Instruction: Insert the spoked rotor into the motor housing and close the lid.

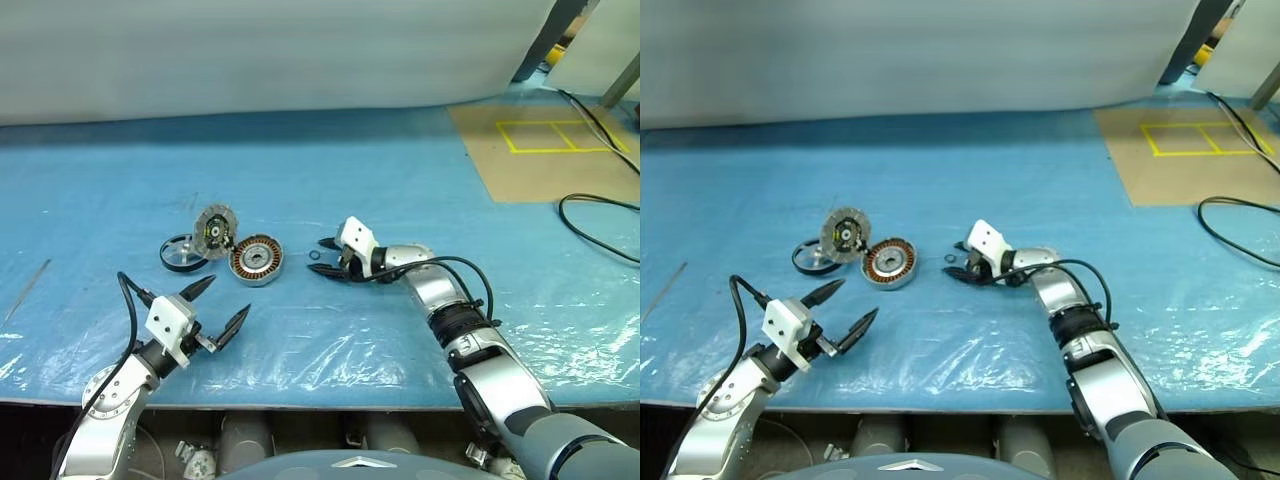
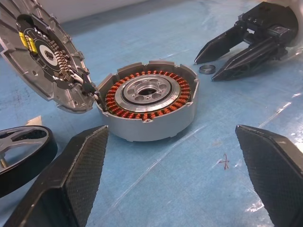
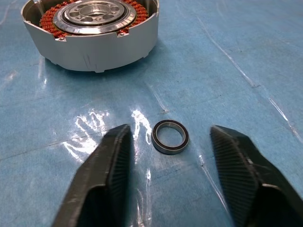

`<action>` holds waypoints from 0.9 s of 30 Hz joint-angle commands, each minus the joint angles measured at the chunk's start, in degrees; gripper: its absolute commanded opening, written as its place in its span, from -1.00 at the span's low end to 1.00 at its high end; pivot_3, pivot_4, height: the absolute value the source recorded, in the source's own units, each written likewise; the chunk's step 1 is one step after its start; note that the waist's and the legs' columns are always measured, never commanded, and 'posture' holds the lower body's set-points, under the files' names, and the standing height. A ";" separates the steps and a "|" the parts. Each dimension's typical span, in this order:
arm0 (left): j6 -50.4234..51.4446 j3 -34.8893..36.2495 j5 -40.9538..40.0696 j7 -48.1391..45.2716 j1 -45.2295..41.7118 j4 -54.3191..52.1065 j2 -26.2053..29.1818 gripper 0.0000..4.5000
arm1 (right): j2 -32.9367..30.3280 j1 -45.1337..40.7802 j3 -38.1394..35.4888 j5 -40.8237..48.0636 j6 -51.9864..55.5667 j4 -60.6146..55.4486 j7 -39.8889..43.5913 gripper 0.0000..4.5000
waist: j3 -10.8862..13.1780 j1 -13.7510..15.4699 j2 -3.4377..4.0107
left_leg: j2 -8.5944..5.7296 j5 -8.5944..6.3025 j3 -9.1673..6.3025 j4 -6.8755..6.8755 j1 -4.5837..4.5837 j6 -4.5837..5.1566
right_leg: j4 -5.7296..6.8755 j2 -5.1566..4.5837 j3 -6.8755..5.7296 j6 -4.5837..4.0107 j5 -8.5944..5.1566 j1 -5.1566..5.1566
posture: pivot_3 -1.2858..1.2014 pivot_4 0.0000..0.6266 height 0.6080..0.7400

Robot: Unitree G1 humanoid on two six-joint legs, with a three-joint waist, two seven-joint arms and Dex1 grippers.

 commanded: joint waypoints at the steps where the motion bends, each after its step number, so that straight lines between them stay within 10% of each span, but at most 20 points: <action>1: -0.05 0.43 -0.20 -0.03 -0.07 -1.28 0.62 1.00 | -0.60 0.23 1.32 -2.25 0.04 2.93 -1.07 -0.35 | 0.00 0.01 0.00 | -0.01 0.00 0.00 0.00 0.03 0.00 | 0.00 -0.01 0.00 0.00 0.00 0.04 | 0.03 -0.52 1.00; 4: -0.05 0.80 -0.27 0.00 -0.14 -1.26 0.81 1.00 | -0.89 -0.19 1.70 -2.48 -0.84 3.92 -1.16 -0.72 | 0.00 0.01 0.00 | -0.01 0.00 0.00 0.00 0.07 0.00 | 0.00 -0.01 0.00 0.00 0.00 0.07 | 0.03 -0.52 1.00; 27: -0.57 1.94 -0.43 0.61 -0.02 -1.27 1.08 1.00 | 8.42 -12.48 3.92 1.69 6.64 -2.38 5.06 -0.73 | 0.01 -0.09 0.02 | 0.02 0.01 -0.01 -0.07 -0.50 0.01 | 0.01 0.04 -0.05 -0.01 0.02 -0.76 | 0.03 -0.52 1.00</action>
